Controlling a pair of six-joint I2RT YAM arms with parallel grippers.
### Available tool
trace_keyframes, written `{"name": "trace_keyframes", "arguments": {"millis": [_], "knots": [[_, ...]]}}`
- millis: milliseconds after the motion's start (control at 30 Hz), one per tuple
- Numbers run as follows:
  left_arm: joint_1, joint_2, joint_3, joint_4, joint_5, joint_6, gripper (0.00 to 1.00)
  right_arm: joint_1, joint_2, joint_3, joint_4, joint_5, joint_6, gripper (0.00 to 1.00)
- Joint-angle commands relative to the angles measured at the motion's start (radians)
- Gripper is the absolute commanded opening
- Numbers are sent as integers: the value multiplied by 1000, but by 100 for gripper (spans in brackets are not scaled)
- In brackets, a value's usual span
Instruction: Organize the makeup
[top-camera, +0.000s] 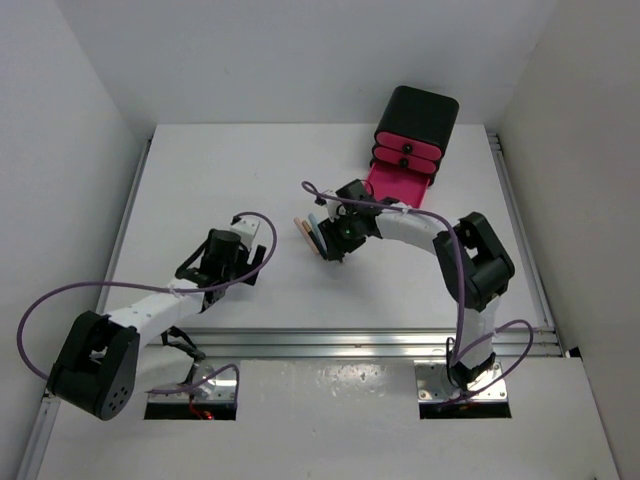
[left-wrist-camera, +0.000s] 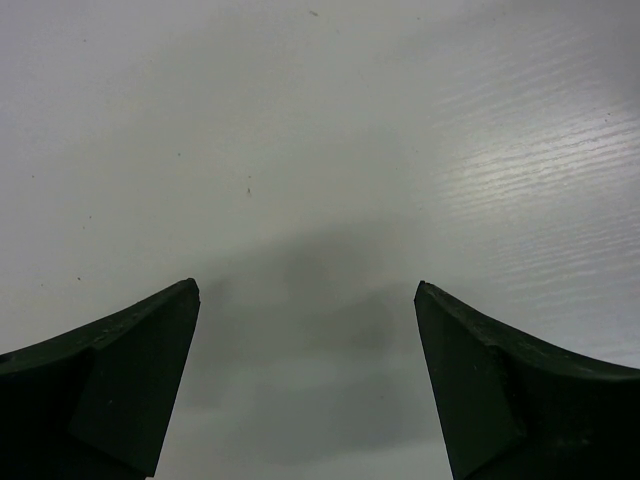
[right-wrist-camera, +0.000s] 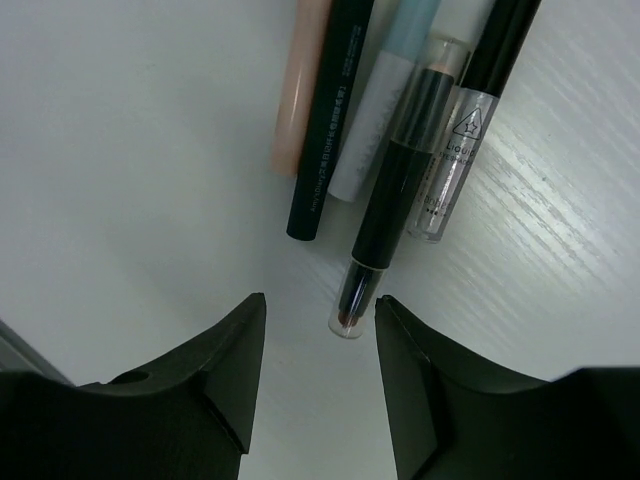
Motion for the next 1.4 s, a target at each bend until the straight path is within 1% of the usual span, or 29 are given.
{"name": "trace_keyframes", "arguments": {"millis": [0, 33, 67, 133, 267, 333, 433, 467, 600, 667, 700, 767, 900, 967, 1033, 1067, 1100, 1133, 1167, 1200, 1233, 1267, 1367], "knots": [[-10, -10, -30, 100, -16, -33, 95, 14, 41, 5, -3, 50, 8, 49], [-10, -10, -39, 100, -6, -33, 95, 12, 48, 12, -6, 73, 21, 49], [0, -19, -39, 111, -5, -33, 95, 14, 66, 12, -4, 85, 25, 46], [10, -19, -48, 121, -5, -33, 95, 14, 74, 19, -3, 127, 28, 46], [22, -39, -67, 143, 36, -33, 95, 14, 105, 17, -10, 142, 28, 45], [34, -39, -67, 152, 47, -33, 95, 12, 108, 14, -18, 143, 34, 41], [43, -39, -76, 161, 47, -24, 95, 14, 100, -6, -9, 165, 43, 30], [43, -39, -76, 161, 47, -24, 95, 14, 99, -18, -6, 171, 46, 24], [43, -39, -76, 171, 56, -15, 95, 14, 64, -32, -15, 196, 49, 13], [43, -39, -76, 171, 65, -15, 95, 12, 50, -35, -21, 199, 46, 11], [43, -39, -76, 180, 65, -15, 95, 14, 41, -37, -26, 200, 37, 6], [43, -39, -76, 180, 65, -15, 95, 14, 24, -29, -36, 203, 31, 0], [43, -39, -76, 180, 87, -4, 95, 12, -25, 18, -73, 209, 9, 0], [43, -39, -76, 180, 99, -4, 96, 15, -67, 66, -86, 203, -35, 0], [63, -30, -85, 206, 146, 5, 100, 12, -105, 98, -95, 219, -104, 0], [85, -21, -85, 206, 213, 14, 100, -9, -105, 156, -113, 231, -116, 0], [95, -21, -67, 206, 270, 28, 100, -20, -105, 176, -122, 236, -154, 0], [108, -7, -32, 197, 336, 51, 100, -49, -91, 201, -173, 236, -211, 0], [108, 22, -7, 150, 407, 86, 100, -64, -70, 251, -187, 257, -231, 0], [118, 40, 20, 113, 497, 187, 100, -96, -59, 291, -199, 263, -253, 0], [119, 60, 77, 77, 516, 239, 100, -134, -49, 331, -214, 263, -323, 0], [119, 95, 102, 15, 516, 348, 100, -152, -7, 351, -237, 265, -348, 0], [119, 134, 165, -55, 516, 546, 100, -219, 63, 433, -236, 280, -461, 0]]}}
